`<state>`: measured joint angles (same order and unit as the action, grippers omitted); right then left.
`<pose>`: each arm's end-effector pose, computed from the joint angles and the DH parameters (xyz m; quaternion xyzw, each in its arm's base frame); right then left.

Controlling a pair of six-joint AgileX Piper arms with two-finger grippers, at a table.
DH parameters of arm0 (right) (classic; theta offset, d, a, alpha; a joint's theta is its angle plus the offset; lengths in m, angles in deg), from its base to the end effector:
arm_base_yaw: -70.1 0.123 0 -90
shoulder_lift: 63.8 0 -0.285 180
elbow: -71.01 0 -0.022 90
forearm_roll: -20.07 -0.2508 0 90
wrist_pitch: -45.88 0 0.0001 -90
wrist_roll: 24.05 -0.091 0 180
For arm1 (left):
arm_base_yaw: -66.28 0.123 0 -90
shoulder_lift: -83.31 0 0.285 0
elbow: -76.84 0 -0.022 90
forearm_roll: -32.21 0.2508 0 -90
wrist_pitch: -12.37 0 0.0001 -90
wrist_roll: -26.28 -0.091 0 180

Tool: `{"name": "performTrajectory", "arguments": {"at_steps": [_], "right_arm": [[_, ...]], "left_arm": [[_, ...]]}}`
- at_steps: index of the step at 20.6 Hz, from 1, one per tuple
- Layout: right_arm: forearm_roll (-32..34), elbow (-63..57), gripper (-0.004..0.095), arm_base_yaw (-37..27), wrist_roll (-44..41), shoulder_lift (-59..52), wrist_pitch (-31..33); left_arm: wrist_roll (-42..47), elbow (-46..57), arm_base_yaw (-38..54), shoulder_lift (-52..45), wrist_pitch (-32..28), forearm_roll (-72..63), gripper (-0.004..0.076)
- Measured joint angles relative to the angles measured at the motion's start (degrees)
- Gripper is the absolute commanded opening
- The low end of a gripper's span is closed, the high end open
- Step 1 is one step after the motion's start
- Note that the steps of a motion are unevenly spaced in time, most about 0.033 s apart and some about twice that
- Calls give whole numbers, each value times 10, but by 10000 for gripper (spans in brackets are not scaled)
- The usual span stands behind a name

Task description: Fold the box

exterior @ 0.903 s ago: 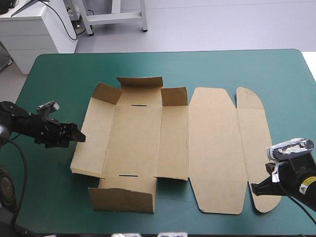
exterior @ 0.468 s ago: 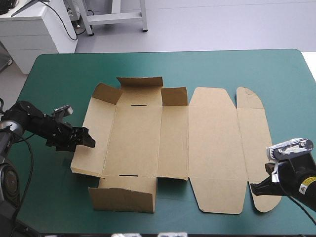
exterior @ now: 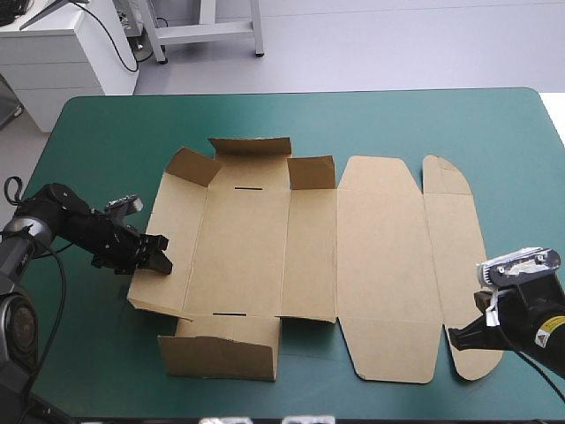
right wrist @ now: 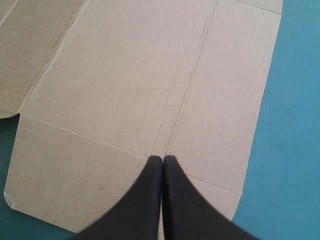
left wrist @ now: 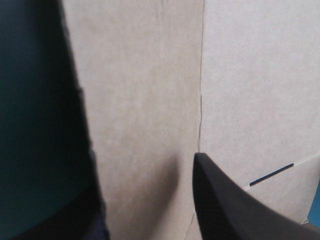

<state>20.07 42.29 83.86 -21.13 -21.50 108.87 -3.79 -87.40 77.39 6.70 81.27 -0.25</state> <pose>0.0822 0.0201 0.3539 -0.1335 0.9108 0.0369 0.3889 0.2927 0.0110 0.2188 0.0407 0.9642 -0.2606 0.0259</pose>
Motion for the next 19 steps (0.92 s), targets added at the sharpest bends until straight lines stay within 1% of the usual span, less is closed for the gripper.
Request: {"name": "performTrajectory", "arguments": {"at_steps": [1,2,3,6,12,16,19], "right_arm": [[0,0,-20,0,0,0,0],[-3,0,-19,0,0,0,0],[-5,0,-19,0,0,0,0],[-7,0,-20,0,0,0,0],[-7,0,-19,0,0,0,-1],[-7,0,-19,0,0,0,-1],[-7,0,-19,0,0,0,-1]], "left_arm": [[0,0,0,0,0,-3,75],[0,0,0,0,0,-5,6],[0,0,0,0,4,-20,-7],[-7,0,0,5,14,-49,-8],[-54,0,-10,9,7,-64,-8],[-65,-4,-44,7,-21,-64,-8],[-67,-27,-88,1,-50,-41,-8]]}}
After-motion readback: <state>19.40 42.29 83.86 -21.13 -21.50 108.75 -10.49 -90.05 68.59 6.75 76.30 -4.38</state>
